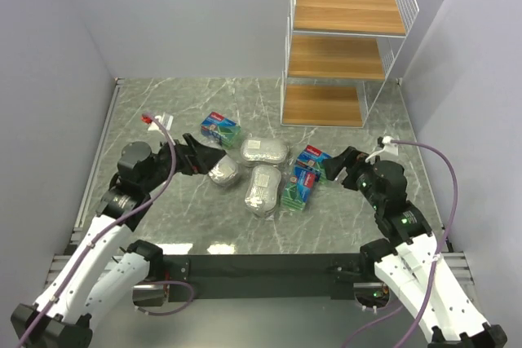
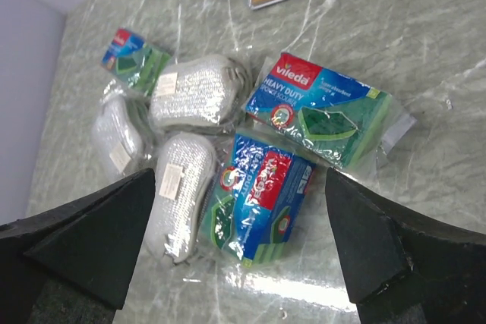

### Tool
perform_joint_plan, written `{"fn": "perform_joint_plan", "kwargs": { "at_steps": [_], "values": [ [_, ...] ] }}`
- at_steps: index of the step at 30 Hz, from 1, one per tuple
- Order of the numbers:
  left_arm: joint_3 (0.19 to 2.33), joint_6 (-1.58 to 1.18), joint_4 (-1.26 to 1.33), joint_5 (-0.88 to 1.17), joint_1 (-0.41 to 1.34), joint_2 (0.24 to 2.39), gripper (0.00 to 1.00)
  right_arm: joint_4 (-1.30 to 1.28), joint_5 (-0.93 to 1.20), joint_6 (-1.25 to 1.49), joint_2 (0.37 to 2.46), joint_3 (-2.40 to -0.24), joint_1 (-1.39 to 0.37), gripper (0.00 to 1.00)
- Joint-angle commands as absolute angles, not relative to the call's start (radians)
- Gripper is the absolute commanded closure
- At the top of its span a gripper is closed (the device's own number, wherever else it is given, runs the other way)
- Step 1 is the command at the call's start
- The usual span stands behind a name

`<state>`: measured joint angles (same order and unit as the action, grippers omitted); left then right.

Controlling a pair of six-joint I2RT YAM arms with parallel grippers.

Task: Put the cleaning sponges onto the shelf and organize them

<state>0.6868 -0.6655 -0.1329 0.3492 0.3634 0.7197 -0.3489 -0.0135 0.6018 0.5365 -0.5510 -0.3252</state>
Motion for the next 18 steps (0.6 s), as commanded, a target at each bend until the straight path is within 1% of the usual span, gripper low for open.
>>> {"fn": "perform_joint_plan", "kwargs": {
  "at_steps": [1,4,8,11,14,17,18],
  "values": [
    [0.696,-0.670,-0.089,0.324,0.367,0.673,0.01,-0.337,0.043,0.549,0.548,-0.560,-0.330,0.00],
    [0.692,-0.677,-0.051,0.345,0.367,0.669,0.00,-0.324,0.095,0.561,0.540,-0.554,-0.331,0.00],
    [0.738,-0.647,-0.070,0.367,0.367,0.728,0.01,-0.252,0.118,0.584,0.517,-0.502,-0.331,0.00],
    [0.758,-0.635,-0.077,0.371,0.365,0.755,0.01,-0.245,0.141,0.578,0.558,-0.502,-0.331,0.00],
    [0.727,-0.635,-0.038,0.376,0.367,0.744,0.01,-0.262,0.160,0.548,0.639,-0.528,-0.344,0.00],
    [0.697,-0.637,-0.012,0.364,0.367,0.736,0.01,-0.226,0.131,0.538,0.719,-0.522,-0.391,0.00],
    [0.690,-0.647,-0.008,0.359,0.367,0.736,0.01,-0.219,0.112,0.538,0.767,-0.520,-0.443,0.00]
  ]
}}
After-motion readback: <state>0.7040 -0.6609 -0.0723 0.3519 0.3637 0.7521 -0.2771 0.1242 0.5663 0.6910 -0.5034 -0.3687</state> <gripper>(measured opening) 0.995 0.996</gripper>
